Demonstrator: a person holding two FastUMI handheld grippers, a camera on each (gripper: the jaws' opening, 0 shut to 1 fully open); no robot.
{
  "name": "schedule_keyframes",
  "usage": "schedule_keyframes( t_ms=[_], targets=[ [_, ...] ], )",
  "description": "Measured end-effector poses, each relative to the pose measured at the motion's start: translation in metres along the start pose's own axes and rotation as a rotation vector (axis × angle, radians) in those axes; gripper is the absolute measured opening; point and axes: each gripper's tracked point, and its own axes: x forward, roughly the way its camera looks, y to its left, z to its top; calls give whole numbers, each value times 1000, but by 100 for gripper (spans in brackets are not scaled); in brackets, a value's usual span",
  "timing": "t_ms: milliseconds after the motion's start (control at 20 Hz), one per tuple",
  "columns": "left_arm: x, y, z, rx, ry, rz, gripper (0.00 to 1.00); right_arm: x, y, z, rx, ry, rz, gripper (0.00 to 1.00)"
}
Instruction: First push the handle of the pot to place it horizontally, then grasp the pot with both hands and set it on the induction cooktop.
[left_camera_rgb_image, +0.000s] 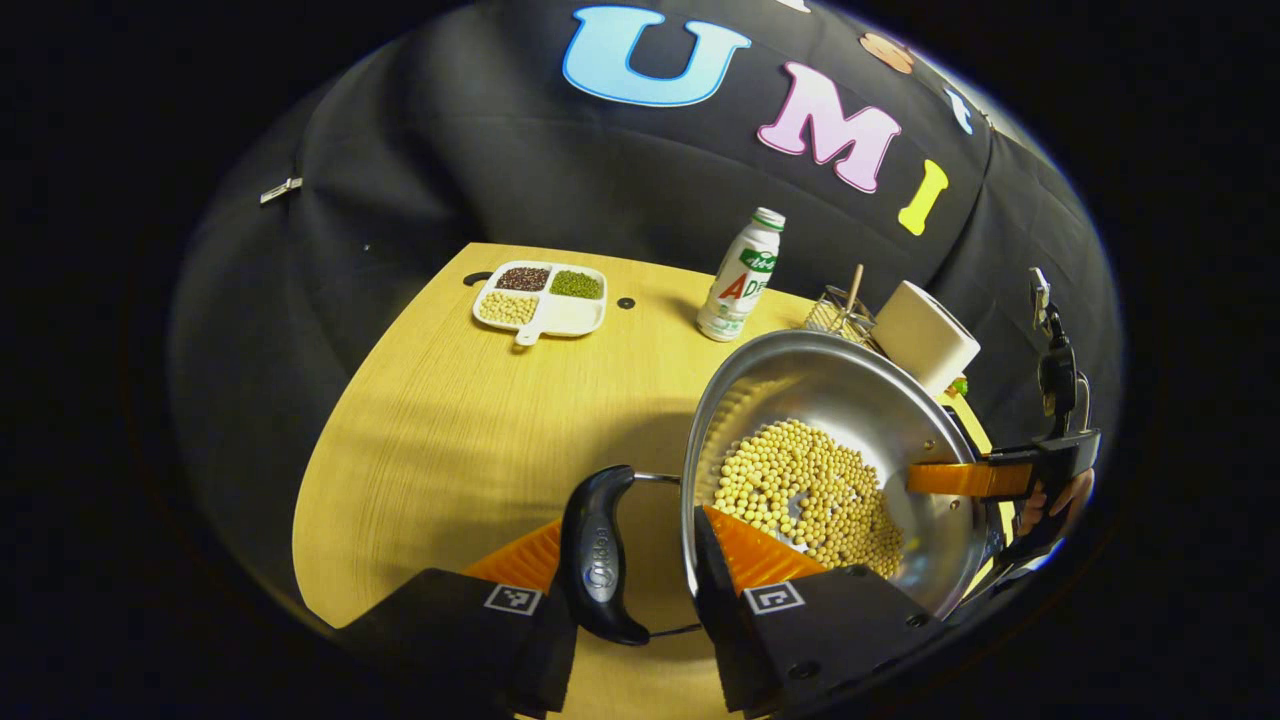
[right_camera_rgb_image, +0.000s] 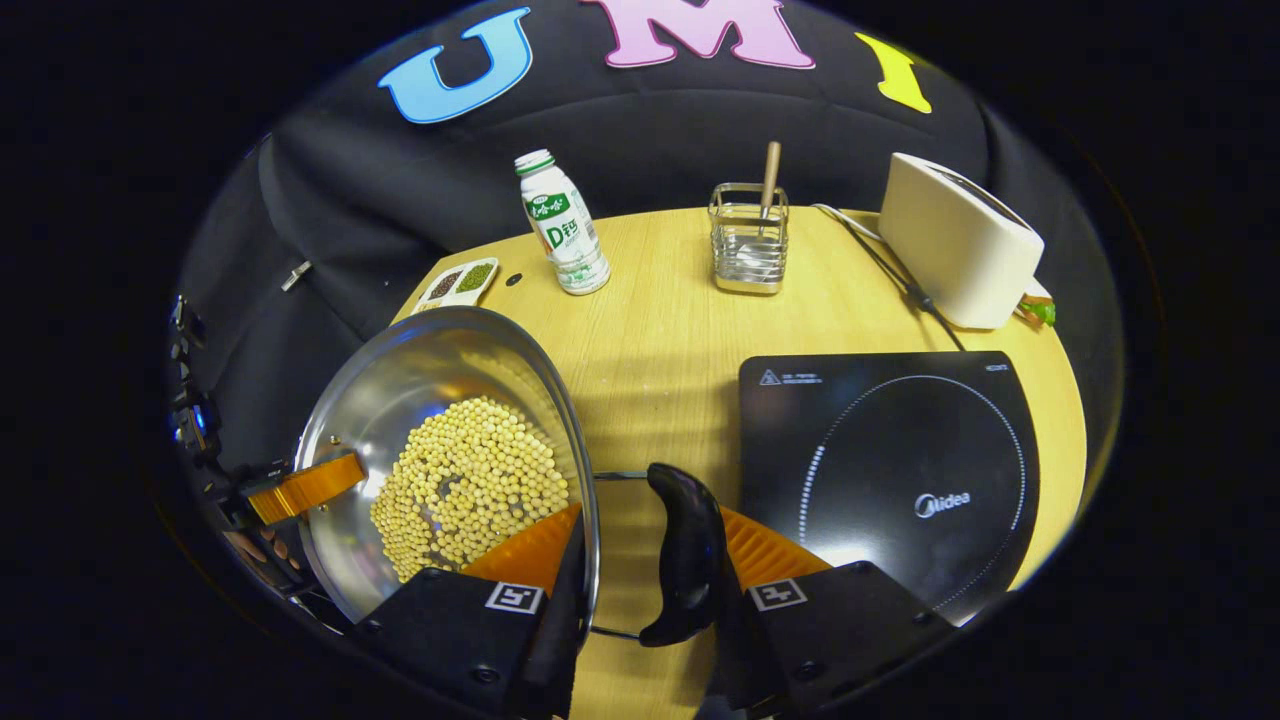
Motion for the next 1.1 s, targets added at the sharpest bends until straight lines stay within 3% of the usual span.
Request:
schedule_keyframes(
  t_ms=[450, 500, 550, 650, 700, 800, 1100],
  targets=[
    [-33, -73, 12, 11, -24, 6, 59, -61, -47, 18, 7, -25, 5, 59],
    [-35, -81, 13, 9, -24, 6, 59, -64, -53, 19, 9, -27, 7, 55],
    [-34, -87, 13, 8, -24, 5, 59, -68, -59, 22, 9, -32, 8, 59],
    [-34, -101, 15, 9, -27, -1, 59, -76, -70, 25, 8, -45, 8, 59],
    [-34, -109, 17, 11, -29, -4, 59, -79, -76, 27, 12, -51, 9, 55],
    [-31, -122, 17, 19, -27, -10, 59, -84, -89, 29, 22, -52, 7, 59],
    [-16, -170, 21, 47, -16, -40, 59, -100, -135, 34, 59, -68, -7, 59]
  ],
)
